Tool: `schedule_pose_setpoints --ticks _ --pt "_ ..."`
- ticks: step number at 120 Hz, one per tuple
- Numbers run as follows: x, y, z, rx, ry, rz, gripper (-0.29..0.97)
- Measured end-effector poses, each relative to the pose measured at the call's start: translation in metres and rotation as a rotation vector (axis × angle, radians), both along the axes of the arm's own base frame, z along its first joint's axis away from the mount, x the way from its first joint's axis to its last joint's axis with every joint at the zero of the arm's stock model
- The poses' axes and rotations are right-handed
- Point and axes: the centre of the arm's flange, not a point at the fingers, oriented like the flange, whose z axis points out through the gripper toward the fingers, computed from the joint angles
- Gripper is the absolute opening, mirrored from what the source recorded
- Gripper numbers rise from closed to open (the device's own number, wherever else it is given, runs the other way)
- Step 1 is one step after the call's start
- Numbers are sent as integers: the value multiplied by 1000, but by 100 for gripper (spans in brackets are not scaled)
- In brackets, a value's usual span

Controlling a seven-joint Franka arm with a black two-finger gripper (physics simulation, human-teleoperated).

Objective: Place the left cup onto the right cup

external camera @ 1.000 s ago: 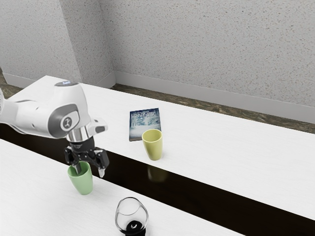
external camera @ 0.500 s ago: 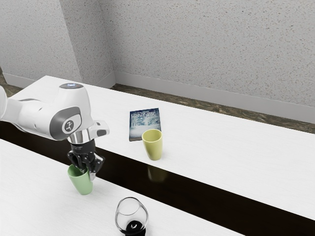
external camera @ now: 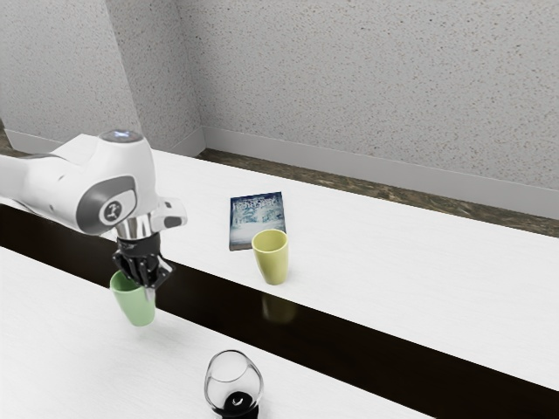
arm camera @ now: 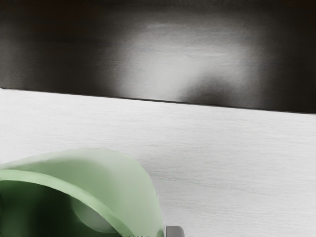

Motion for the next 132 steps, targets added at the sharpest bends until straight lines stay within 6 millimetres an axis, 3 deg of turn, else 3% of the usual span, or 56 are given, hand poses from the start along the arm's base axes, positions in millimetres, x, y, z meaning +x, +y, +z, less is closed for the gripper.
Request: schedule_pose_setpoints --ticks 19,34,48,72,96,114,132 --pt "59 -22 83 14 -84 -38 -10" --pt "101 -56 123 -30 -86 -62 -9" --pt "133 -93 142 -71 -66 -99 -9" --pt "189 -121 140 -106 -48 -129 -10" --pt "214 -144 114 -122 -9 -157 -10" --pt "235 -146 93 -122 12 -155 -9" --pt "239 -145 85 -121 31 -156 -9"
